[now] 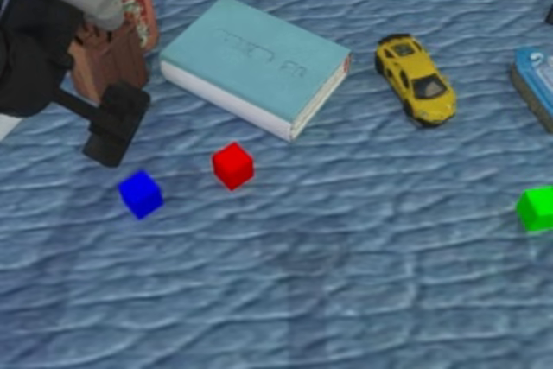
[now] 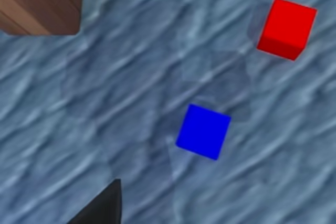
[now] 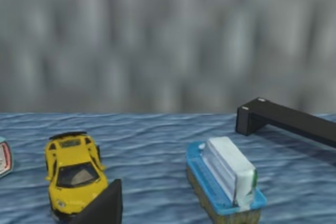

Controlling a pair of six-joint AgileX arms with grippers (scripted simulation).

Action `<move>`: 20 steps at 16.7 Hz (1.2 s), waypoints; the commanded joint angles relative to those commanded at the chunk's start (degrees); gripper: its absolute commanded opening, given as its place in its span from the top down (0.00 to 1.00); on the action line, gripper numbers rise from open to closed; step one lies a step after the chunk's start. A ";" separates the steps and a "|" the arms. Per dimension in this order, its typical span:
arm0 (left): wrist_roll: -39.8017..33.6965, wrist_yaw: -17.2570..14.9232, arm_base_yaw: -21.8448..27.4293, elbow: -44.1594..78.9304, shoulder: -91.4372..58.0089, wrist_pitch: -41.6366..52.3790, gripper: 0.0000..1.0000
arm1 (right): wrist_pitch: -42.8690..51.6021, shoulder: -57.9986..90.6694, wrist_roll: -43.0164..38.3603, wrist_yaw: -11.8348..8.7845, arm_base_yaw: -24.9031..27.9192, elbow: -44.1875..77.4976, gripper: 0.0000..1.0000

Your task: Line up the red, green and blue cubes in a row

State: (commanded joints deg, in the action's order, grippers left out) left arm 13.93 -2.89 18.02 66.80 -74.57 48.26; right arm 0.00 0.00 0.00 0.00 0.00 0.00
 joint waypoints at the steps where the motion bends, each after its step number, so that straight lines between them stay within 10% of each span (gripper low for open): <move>1: 0.99 0.03 1.17 5.12 -6.26 3.19 0.00 | 0.00 0.00 0.00 0.00 0.00 0.00 0.00; 11: 8.17 2.04 8.91 46.77 -55.55 23.40 0.00 | 0.00 0.00 0.00 0.00 0.00 0.00 0.00; 20: 8.95 2.56 9.36 52.42 -61.35 25.03 0.00 | 0.00 0.00 0.00 0.00 0.00 0.00 0.00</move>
State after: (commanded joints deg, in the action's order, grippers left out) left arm 22.88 -0.33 27.38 119.23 -135.91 73.29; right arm 0.00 0.00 0.00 0.00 0.00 0.00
